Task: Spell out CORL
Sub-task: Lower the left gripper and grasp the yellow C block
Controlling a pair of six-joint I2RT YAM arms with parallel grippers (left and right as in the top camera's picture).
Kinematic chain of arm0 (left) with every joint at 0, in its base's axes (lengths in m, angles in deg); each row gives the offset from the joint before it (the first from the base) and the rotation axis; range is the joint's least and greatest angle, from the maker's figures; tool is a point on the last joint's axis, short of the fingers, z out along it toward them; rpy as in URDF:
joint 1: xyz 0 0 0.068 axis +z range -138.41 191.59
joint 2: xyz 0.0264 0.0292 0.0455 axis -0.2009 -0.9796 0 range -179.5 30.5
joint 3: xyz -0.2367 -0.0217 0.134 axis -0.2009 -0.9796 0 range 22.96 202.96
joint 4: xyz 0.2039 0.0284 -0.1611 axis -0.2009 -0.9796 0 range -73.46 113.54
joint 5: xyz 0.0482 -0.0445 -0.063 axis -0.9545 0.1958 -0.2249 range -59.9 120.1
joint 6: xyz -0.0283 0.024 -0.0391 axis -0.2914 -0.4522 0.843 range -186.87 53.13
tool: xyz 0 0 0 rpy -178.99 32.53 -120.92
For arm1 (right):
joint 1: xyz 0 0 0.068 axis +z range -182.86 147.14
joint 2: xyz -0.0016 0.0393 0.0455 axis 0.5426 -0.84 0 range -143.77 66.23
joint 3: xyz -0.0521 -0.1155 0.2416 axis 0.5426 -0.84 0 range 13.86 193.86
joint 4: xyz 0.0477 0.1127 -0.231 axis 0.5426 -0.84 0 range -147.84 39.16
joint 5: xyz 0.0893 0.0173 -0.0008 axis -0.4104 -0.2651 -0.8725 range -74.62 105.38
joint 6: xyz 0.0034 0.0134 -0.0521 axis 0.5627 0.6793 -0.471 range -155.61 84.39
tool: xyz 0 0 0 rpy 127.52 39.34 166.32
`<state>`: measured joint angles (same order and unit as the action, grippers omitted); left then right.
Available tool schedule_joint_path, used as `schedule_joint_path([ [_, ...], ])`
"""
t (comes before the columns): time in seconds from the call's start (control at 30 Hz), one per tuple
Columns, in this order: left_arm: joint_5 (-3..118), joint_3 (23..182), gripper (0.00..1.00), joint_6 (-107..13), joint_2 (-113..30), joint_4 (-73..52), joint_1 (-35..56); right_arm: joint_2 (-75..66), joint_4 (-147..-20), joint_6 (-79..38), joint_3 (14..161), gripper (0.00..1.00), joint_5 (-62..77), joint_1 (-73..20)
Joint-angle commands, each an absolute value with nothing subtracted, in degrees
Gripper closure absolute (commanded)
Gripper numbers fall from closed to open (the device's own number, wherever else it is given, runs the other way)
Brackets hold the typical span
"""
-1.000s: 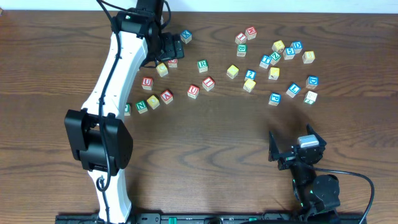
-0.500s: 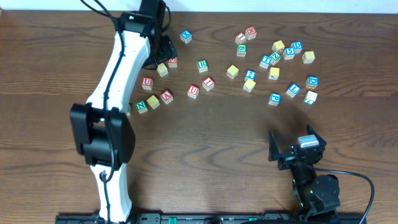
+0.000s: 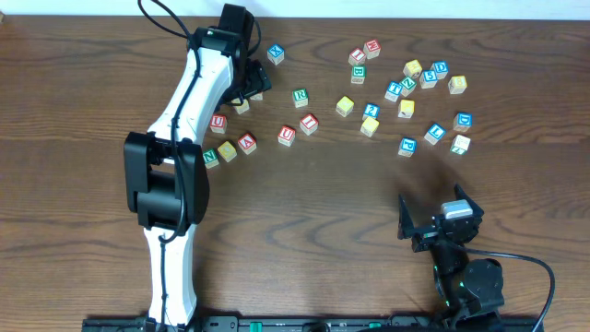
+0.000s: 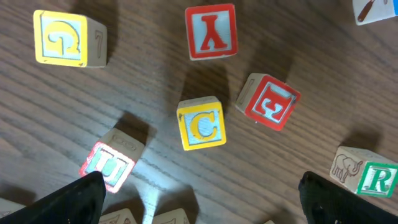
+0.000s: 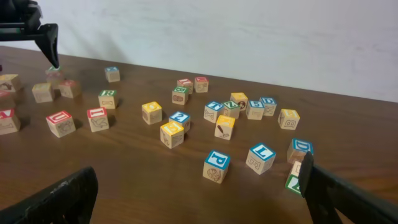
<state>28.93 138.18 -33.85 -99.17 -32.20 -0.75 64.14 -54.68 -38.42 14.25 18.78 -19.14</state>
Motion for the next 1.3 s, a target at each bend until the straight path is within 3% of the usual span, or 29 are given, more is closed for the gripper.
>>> schedule_joint_path([
  [0.0, 29.39, 139.45, 0.02, -34.20, -98.75, -31.37, -0.77, 64.44, -54.90, -39.12, 14.18, 0.01, 18.85, -19.47],
  [0.07, 29.39, 139.45, 0.00, -34.22, -98.75, -31.26, -0.77, 64.44, -54.90, -39.12, 14.18, 0.00, 18.85, -19.47],
  [0.13, 28.98, 139.43, 0.13, -34.20, -98.84, -31.26, -0.77, 64.44, -54.90, -39.10, 14.18, 0.01, 18.85, -19.47],
  [0.3, 28.98, 139.34, 0.14, -34.20, -99.96, -31.20, -0.77, 64.44, -54.90, -39.12, 14.18, 0.01, 18.85, -19.47],
  [0.33, 29.00, 139.34, 0.20, -34.20, -100.63, -31.24, -0.77, 64.44, -54.90, -39.10, 14.18, 0.01, 18.85, -19.47],
  [0.4, 29.02, 139.34, 0.20, -34.20, -102.12, -31.26, -0.77, 64.44, -54.90, -39.10, 14.18, 0.01, 18.85, -19.47],
  [0.57, 29.02, 138.40, 0.33, -34.18, -103.26, -31.28, -0.77, 64.44, -54.90, -39.12, 14.18, 0.01, 18.85, -19.47],
  [1.13, 27.51, 138.20, 0.33, -34.20, -103.26, -29.67, -0.77, 64.44, -54.90, -39.10, 14.18, 0.01, 18.87, -19.47],
  [1.27, 27.49, 136.85, 0.39, -34.20, -103.26, -29.21, -0.77, 64.44, -54.90, -39.12, 14.18, 0.01, 18.85, -19.47],
])
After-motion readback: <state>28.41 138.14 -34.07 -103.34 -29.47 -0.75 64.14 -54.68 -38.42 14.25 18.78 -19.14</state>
